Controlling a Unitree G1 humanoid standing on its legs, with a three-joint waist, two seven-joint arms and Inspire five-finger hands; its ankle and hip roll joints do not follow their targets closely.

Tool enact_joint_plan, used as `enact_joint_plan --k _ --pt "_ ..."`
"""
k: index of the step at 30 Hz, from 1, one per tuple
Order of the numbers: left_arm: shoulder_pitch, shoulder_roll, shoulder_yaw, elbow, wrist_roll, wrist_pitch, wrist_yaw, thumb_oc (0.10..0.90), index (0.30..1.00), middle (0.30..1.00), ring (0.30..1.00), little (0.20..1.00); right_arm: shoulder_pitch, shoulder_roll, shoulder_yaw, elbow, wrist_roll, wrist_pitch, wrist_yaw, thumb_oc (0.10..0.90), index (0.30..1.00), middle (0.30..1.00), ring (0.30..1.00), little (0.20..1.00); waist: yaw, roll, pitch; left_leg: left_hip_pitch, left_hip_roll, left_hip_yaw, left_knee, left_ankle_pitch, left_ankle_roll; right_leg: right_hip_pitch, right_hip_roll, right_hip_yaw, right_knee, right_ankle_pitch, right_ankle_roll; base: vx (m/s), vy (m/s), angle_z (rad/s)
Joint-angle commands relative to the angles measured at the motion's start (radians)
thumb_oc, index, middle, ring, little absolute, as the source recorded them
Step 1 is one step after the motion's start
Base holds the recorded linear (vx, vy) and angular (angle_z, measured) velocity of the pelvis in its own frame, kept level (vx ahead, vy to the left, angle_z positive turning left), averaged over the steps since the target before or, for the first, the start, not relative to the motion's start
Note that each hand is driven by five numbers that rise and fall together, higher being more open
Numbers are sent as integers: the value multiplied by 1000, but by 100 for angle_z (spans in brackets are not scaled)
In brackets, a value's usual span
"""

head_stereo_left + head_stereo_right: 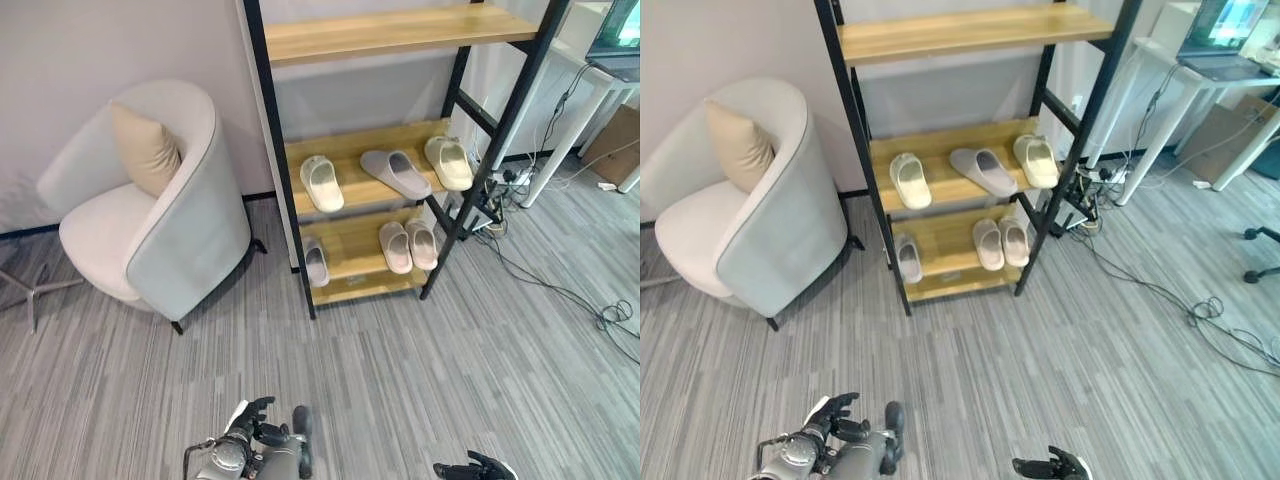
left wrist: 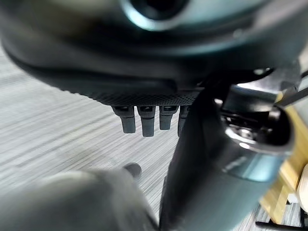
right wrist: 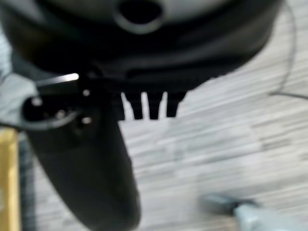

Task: Arrange the slippers neatly on the shoe rack.

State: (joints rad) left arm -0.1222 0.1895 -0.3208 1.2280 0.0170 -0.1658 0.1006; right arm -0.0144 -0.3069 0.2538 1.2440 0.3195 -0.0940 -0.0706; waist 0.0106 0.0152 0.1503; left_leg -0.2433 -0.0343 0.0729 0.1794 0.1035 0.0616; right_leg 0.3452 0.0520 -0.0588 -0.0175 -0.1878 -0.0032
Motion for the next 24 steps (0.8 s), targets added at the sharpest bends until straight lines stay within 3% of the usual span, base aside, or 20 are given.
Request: enact_joint_plan --k 1,2,3,6,7,9,11,16,19,24 --pt "19 7 -35 32 47 10 17 800 900 900 900 900 -33 16 -38 -46 -50 -32 -9 800 900 900 900 900 0 -24 5 175 -16 17 -96 -98 -33 -295 -32 -50 298 106 135 31 23 -5" --pt "19 7 -35 32 47 10 17 800 900 900 900 900 -33 16 -38 -46 -50 -32 -10 800 900 900 900 900 -1 -26 5 173 -18 17 -96 -98 -33 -299 -34 -51 305 102 135 90 47 -1" --pt "14 14 -22 41 44 14 23 800 900 900 900 900 -30 36 -35 -48 -62 -24 -4 800 900 900 900 900 -20 -11 8 213 -10 -2 -124 -110 -27 -385 -71 -76 423 139 171 114 27 7" --pt "8 14 -8 54 35 16 28 800 900 900 900 900 -16 50 -44 -44 -60 -23 -5 800 900 900 900 900 -41 -7 8 247 -10 -26 -137 -126 -31 -411 -112 -110 381 112 161 135 -32 36" --pt "0 13 -11 54 33 15 28 800 900 900 900 900 -1 56 -55 -31 -54 -19 -7 800 900 900 900 900 -49 -8 2 249 -14 -42 -120 -145 -33 -426 -133 -97 300 109 137 147 -113 55" --pt "0 11 -15 57 36 14 27 800 900 900 900 900 2 56 -60 -22 -52 -17 -8 800 900 900 900 900 -60 -7 4 255 -16 -56 -103 -164 -35 -423 -141 -80 258 117 133 155 -119 45" --pt "3 7 -26 81 58 16 26 800 900 900 900 900 14 55 -78 2 -35 -11 -4 800 900 900 900 900 -80 -8 4 277 -18 -87 -86 -196 -41 -440 -163 3 180 158 147 157 -161 61" --pt "26 15 -4 119 71 24 23 800 900 900 900 900 12 48 -114 21 7 -10 0 800 900 900 900 900 -85 -3 -15 290 12 -99 -88 -217 -66 -426 -213 37 126 200 165 100 -196 39" --pt "38 22 -2 121 69 23 26 800 900 900 900 900 4 34 -124 16 6 -13 -9 800 900 900 900 900 -84 -7 -22 315 35 -110 -92 -229 -85 -430 -226 8 96 214 174 149 -299 -10" --pt "45 26 -4 124 76 23 35 800 900 900 900 900 -1 0 -133 4 15 -31 -24 800 900 900 900 900 -77 -20 -48 334 87 -132 -93 -225 -120 -388 -174 30 83 181 157 122 -308 8"
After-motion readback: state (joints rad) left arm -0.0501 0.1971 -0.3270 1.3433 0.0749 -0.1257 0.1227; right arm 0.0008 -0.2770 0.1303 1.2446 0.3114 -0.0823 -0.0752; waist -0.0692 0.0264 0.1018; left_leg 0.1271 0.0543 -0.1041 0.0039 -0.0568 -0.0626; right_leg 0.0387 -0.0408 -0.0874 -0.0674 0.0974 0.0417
